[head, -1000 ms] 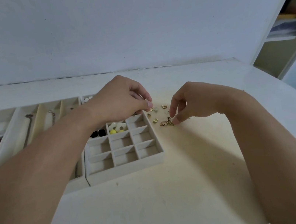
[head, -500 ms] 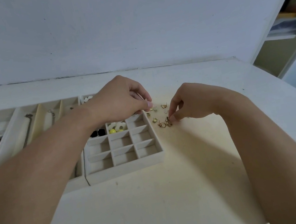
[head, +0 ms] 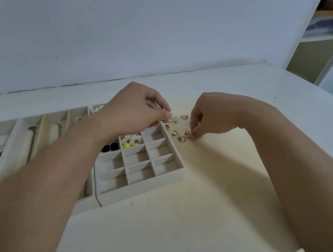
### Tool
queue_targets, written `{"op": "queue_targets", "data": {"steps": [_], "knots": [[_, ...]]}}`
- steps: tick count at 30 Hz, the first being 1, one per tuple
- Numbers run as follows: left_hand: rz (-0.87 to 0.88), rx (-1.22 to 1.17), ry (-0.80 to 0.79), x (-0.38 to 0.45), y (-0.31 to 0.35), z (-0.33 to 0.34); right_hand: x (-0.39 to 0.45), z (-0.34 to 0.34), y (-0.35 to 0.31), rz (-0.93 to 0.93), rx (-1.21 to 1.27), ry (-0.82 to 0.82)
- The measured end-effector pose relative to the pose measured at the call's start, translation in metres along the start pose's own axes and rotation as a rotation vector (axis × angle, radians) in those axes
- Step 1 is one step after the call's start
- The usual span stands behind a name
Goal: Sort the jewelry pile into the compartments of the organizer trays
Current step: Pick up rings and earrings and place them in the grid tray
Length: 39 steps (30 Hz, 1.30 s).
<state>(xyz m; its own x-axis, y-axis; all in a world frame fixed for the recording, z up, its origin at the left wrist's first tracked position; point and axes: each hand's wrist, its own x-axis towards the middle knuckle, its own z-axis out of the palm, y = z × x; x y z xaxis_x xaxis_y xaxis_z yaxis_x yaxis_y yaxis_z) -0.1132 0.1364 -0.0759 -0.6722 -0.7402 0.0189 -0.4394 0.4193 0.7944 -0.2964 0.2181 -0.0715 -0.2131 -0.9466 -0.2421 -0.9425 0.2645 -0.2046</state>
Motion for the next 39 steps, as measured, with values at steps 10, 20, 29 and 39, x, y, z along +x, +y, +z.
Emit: {"op": "queue_targets", "data": {"steps": [10, 20, 29, 39], "knots": [[0.002, -0.006, -0.008, 0.0002, 0.0010, 0.0013, -0.0034, -0.0082, 0.0086, -0.097, 0.233, 0.062], [-0.001, 0.015, -0.011, 0.0017, 0.0011, 0.0021, -0.0053, -0.0062, 0.0069, -0.058, 0.154, 0.057], [0.008, 0.016, -0.007, 0.0026, 0.0000, 0.0023, -0.0039, -0.0040, 0.0036, -0.052, 0.110, 0.040], [0.010, 0.028, -0.013, 0.0023, 0.0006, 0.0014, -0.0014, -0.0029, 0.0024, -0.077, 0.179, 0.019]]}}
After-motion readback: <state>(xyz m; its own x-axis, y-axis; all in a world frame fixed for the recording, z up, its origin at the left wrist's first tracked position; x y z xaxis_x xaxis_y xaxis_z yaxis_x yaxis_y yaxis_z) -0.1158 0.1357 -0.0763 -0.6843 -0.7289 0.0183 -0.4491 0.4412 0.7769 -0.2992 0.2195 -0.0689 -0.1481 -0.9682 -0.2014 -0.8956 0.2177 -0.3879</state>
